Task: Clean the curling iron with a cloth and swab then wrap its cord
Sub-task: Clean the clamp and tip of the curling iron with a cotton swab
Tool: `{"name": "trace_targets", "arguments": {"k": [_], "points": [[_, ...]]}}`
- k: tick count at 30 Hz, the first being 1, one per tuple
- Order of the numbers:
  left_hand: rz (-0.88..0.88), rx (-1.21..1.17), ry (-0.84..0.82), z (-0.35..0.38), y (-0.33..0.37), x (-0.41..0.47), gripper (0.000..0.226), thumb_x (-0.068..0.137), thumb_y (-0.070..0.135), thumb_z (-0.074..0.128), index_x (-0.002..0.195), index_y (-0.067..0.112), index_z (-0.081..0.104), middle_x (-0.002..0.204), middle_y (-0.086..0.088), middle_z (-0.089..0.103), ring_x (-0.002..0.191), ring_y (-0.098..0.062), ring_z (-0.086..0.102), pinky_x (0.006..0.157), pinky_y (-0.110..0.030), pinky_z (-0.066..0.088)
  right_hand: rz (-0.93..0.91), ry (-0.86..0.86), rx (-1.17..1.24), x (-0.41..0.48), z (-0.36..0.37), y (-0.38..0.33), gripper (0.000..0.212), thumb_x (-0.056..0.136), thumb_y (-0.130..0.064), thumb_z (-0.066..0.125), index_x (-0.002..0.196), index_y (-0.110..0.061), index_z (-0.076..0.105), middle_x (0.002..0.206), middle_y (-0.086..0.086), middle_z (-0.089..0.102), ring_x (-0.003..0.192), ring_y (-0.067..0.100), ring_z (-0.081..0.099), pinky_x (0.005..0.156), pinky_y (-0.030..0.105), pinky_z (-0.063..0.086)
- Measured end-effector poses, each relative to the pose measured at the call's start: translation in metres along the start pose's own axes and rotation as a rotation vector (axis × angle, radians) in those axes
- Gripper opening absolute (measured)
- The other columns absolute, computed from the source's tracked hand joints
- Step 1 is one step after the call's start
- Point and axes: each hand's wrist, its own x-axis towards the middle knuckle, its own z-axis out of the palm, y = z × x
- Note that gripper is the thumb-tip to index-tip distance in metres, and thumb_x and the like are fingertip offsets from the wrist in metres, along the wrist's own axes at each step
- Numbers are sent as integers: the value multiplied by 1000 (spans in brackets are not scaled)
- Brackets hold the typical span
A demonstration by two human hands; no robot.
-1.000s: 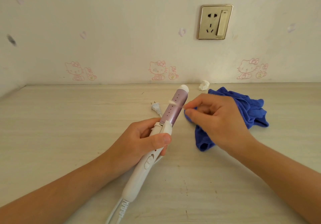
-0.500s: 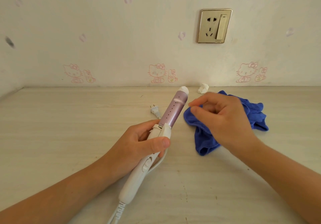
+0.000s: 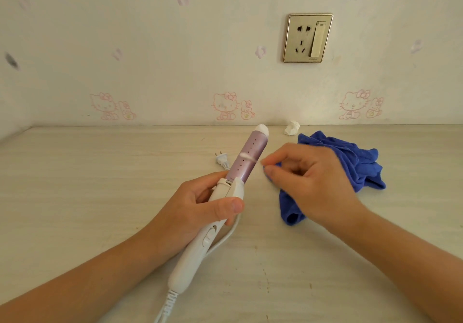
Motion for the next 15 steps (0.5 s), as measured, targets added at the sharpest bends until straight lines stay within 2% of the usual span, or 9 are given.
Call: {"name": "trace_targets", "arguments": {"k": [2,7,13,15], "points": [[3,-3,2,0,-1,0,41,77,42,79,112,22,73,76,2,63,66,-11,59,57,-18,48,-20,-16,-8,-1,2,-1,17,92,-3,71,84,-17,75,43,-11,40,41,5,33,49,10,36],[22,6,-9,3,-1,1,45,75,41,83,118,35,73,76,13,62,68,-5,59,59,-16,49,86,184,-1,18,-18,7,20,93,-1,69,82,-17,75,40,-12,35,38,7,28,44,12,30],[39,-6,0,4,-1,2,49,73,38,85,120,39,72,77,15,60,68,-3,55,60,-14,47,-17,-14,35,1,-3,-1,20,94,-1,69,93,-18,79,43,-14,37,40,4,30,45,10,30],[42,-11,5,4,-1,2,50,72,38,85,120,41,72,78,14,62,68,-3,56,60,-14,47,-14,42,17,5,-7,1,24,95,-1,67,98,-20,80,44,-13,37,41,5,31,45,11,31]]}}
